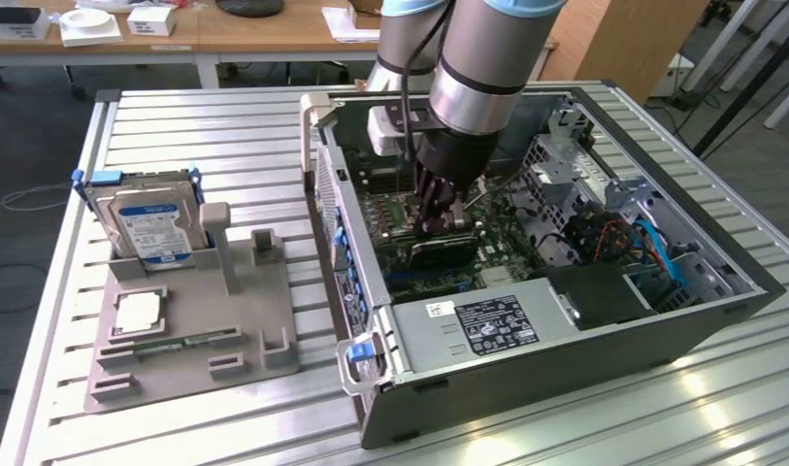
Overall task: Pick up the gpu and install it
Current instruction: 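Press down on the gpu until it lock into place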
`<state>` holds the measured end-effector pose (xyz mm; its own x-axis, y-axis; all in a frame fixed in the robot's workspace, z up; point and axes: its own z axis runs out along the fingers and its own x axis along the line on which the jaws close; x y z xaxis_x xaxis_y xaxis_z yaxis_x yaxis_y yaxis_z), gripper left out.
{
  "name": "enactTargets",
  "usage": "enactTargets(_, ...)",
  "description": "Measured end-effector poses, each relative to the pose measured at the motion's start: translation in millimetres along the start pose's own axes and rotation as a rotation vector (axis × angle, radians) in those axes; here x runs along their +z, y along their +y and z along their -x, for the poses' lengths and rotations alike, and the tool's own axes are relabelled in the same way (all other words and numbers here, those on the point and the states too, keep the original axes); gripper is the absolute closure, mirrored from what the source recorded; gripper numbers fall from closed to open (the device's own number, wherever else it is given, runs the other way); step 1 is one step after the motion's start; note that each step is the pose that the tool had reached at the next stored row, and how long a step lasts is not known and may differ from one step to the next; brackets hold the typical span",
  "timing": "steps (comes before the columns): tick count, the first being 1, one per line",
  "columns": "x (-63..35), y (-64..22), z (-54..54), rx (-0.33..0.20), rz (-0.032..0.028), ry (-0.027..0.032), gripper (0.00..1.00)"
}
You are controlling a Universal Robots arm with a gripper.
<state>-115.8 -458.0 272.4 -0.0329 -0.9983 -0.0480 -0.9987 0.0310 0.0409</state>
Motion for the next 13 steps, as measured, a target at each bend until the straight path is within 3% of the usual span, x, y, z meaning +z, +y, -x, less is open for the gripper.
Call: enactTargets(13, 4.0, 0.5, 0.3, 0.0, -0.0031, 0.0035, 0.9)
